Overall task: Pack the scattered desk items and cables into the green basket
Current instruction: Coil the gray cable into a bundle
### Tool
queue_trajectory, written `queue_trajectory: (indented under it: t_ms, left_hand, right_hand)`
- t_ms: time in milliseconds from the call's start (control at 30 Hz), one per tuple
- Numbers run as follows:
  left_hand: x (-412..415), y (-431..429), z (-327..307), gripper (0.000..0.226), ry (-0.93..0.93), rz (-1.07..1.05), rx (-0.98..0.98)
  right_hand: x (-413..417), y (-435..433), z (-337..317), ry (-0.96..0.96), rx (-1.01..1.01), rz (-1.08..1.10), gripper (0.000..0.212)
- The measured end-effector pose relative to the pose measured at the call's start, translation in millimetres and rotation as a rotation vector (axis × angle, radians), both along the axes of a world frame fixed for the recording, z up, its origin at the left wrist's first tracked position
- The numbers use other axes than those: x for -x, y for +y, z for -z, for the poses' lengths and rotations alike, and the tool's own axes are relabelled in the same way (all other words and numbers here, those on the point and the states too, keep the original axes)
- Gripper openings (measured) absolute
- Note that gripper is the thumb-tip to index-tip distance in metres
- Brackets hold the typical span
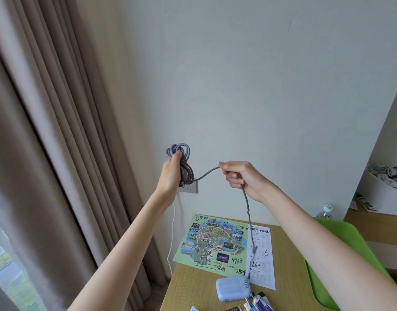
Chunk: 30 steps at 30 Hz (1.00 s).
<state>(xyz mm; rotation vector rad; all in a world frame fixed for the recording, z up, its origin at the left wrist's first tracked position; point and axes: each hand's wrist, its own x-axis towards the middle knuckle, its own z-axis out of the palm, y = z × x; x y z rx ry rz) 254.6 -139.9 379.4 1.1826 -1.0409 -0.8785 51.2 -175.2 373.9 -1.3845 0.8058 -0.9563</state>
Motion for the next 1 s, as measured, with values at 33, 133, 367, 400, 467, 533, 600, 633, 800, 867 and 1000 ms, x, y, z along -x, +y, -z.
queue_trajectory:
  t_ms: [33,133,367,400,467,533,600,633,800,867,1000]
  left_hand:
    - [-2.1,1.7,2.1,0.035,-0.076,0.016,0.012]
    - [-5.9,4.3,7.4,0.038,-0.328,0.021,0.029]
    - [-5.3,4.6,18.3,0.047,-0.695,0.181,-0.047]
    - [-3.9,6.6,18.9,0.051,-0.710,0.235,-0.047]
    - [0.6,10.3,19.0,0.058,-0.748,0.333,-0.036]
    - [5.9,13.7,19.0,0.058,-0.729,0.434,-0.050]
    - [10.3,14.8,21.1,0.049,-0.728,0.514,-0.085]
    - [11.8,15.0,22.4,0.041,-0.731,0.533,-0.104]
    - [12.9,20.3,18.1,0.032,-0.529,0.551,-0.205]
    - [12.5,20.8,16.1,0.033,-0.458,0.545,-0.201]
    - [10.3,16.5,16.1,0.026,-0.317,0.454,-0.165]
  right_hand:
    - [0.0,-0.9,-1.9,0.039,0.007,-0.018,0.032]
    - [0.8,-1.7,-8.6,0.206,0.066,-0.081,0.022]
    - [-6.2,4.1,-27.9,0.442,0.204,-0.084,0.010]
    - [-7.8,5.3,-29.6,0.462,0.223,-0.081,0.009]
    - [-11.2,6.9,-31.6,0.479,0.257,-0.079,0.007]
    - [-14.7,8.0,-31.6,0.485,0.293,-0.080,0.007]
    - [-16.9,8.3,-30.3,0.486,0.325,-0.072,0.008]
    - [-16.9,7.9,-29.2,0.479,0.333,-0.061,0.009]
    - [-10.6,4.3,-20.5,0.365,0.303,0.009,0.015]
    - [-6.9,2.9,-15.0,0.276,0.260,0.013,0.017]
    - [1.2,2.5,-1.1,0.174,0.166,-0.012,0.027]
